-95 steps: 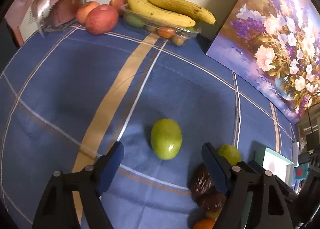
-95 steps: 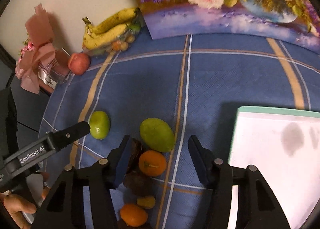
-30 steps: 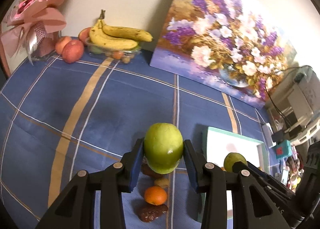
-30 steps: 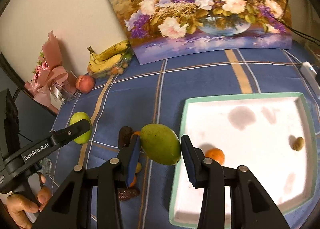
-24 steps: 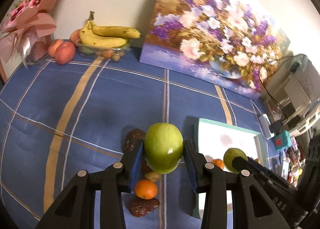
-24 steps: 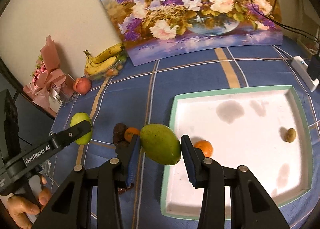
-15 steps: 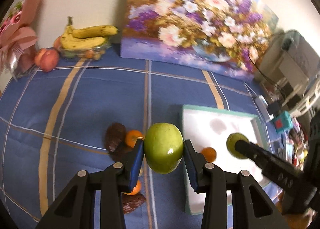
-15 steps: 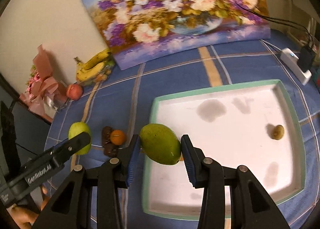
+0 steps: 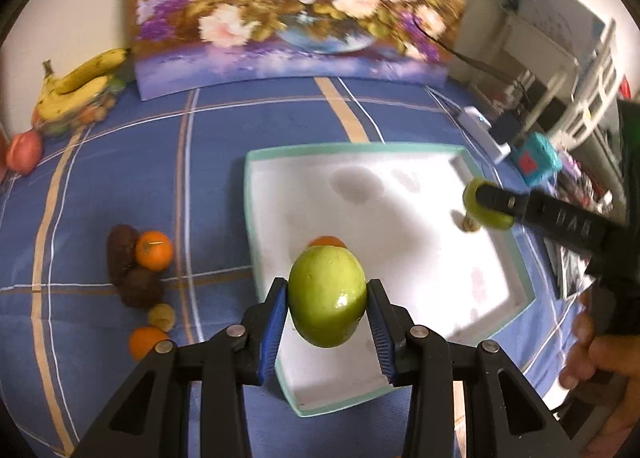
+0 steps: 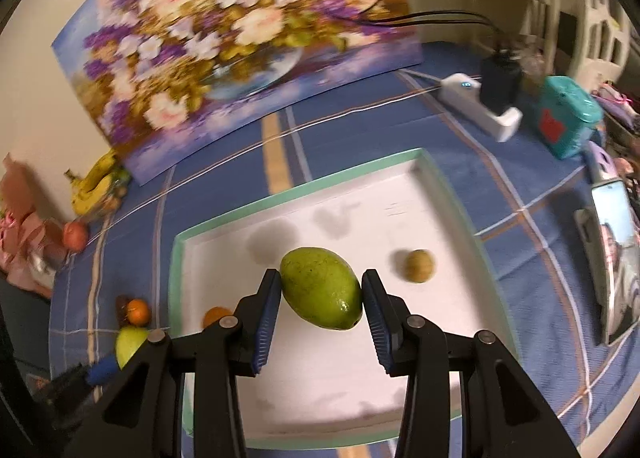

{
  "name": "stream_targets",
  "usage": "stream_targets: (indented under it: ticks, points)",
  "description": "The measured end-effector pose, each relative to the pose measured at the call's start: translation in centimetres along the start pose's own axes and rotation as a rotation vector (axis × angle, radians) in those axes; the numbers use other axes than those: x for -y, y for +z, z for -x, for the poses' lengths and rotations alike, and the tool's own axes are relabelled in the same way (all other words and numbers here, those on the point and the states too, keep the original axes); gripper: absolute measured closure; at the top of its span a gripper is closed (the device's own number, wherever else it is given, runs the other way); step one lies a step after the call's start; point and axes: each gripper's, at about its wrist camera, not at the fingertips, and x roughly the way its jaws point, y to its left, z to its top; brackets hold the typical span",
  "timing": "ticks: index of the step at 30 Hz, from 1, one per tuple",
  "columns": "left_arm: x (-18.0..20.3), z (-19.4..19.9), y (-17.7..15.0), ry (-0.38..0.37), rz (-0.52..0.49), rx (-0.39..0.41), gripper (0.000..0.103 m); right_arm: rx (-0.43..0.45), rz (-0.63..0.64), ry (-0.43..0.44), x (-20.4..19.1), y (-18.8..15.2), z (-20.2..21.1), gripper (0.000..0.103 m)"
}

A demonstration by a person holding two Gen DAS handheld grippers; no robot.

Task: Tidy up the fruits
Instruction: 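Lift and carry the mango with the right tool while the left tool carries the green apple to the tray, then lower the mango into the tray and open the right tool while the left tool lowers the green apple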

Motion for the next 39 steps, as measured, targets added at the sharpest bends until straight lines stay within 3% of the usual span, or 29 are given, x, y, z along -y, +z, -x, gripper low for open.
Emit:
stream_targets:
  ticks: [6,19,39]
  points:
    - [1.0,-0.9,-0.5,0.007,-0.031,-0.025,0.061,0.021,-0.035,-0.031,2.2,0.3,0.8,0.060]
    - [1.1,-1.8,-0.8,0.022,-0.034,-0.048,0.061,0.025,-0.039,-0.050,2.5,0.4,1.0,0.060]
    - [1.0,-5.8,-2.1,0.067,-0.037,-0.157,0.061,-0.140,-0.005,-0.135,3.2,-1.1,-4.1,0.060]
